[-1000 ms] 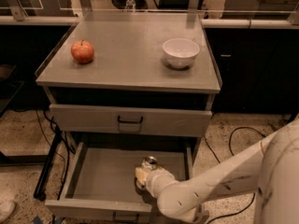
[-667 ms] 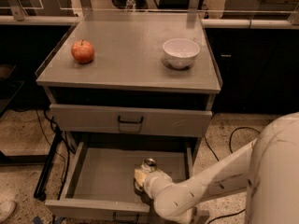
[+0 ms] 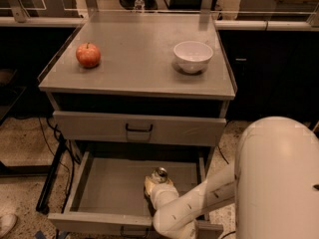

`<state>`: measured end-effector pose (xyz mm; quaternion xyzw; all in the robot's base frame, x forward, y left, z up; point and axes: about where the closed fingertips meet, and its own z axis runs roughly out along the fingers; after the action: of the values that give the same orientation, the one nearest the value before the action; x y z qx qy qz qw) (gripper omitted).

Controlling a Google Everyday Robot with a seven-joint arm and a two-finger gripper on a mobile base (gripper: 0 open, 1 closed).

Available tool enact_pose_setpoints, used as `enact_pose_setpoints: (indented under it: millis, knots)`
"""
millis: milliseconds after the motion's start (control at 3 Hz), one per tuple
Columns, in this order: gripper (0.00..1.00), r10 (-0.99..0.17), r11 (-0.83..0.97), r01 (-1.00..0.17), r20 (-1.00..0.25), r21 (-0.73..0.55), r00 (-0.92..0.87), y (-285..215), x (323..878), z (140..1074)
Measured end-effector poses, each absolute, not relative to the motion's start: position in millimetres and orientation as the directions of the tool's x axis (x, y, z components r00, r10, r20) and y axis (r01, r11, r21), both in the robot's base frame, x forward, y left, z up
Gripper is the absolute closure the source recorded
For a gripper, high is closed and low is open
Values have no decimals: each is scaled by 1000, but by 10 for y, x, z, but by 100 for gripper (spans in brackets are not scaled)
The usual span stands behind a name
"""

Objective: Place 7up can into middle drawer

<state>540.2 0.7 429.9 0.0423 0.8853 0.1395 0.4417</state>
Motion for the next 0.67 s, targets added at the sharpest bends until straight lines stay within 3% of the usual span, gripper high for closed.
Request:
enact_pose_setpoints:
  millis: [667]
  knots:
    - [100, 207, 973, 31, -813, 227, -544, -149, 5578, 4175]
